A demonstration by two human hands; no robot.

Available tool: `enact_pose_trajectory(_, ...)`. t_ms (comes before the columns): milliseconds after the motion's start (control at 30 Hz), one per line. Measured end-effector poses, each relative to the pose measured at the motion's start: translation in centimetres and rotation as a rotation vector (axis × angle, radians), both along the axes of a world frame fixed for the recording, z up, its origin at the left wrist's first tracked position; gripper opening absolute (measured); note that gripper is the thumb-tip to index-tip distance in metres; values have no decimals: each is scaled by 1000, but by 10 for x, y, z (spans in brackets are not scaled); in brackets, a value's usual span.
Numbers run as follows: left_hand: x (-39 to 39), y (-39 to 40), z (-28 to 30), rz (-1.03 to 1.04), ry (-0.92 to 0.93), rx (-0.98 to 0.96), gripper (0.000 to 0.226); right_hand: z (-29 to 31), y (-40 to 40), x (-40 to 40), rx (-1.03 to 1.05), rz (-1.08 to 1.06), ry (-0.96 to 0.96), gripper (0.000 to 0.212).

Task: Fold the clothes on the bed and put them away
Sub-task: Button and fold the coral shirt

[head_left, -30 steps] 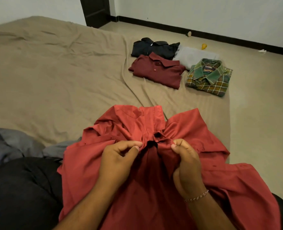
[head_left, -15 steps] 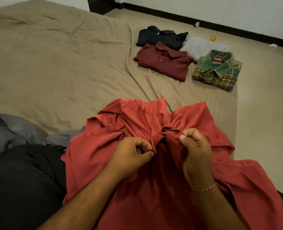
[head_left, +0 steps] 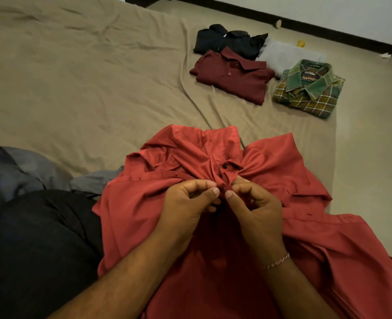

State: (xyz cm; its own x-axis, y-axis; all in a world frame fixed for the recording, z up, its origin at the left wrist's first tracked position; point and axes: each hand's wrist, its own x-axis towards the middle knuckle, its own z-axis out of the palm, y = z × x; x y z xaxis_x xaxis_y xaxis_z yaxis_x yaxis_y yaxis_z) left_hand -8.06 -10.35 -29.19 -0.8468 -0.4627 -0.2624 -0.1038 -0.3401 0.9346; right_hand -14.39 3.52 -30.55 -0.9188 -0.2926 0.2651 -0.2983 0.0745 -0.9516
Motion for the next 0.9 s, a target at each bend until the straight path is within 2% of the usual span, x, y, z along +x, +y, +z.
enact_pose_trajectory(133,1,-2,3,59,12,-87,4,4,-1,4,-20,-42,5,27)
enact_pose_trajectory(233,2,-2,5,66,32,-66,3,6,-6,8,57,-35,56,20)
enact_pose_trajectory(400,3,1,5,35,69,-96,7,3,-8,8,57,-31,52,32)
enact_pose_trajectory(500,2,0,2,16,62,-132,8,1,-8,8,29,-38,11,30)
enact_pose_trajectory(733,2,0,0,39,20,-137,2,0,-8,7,29,-28,62,29)
enact_pose_trajectory(900,1,1,-1,41,-11,-130,3,-3,-8,3,13,-2,65,35)
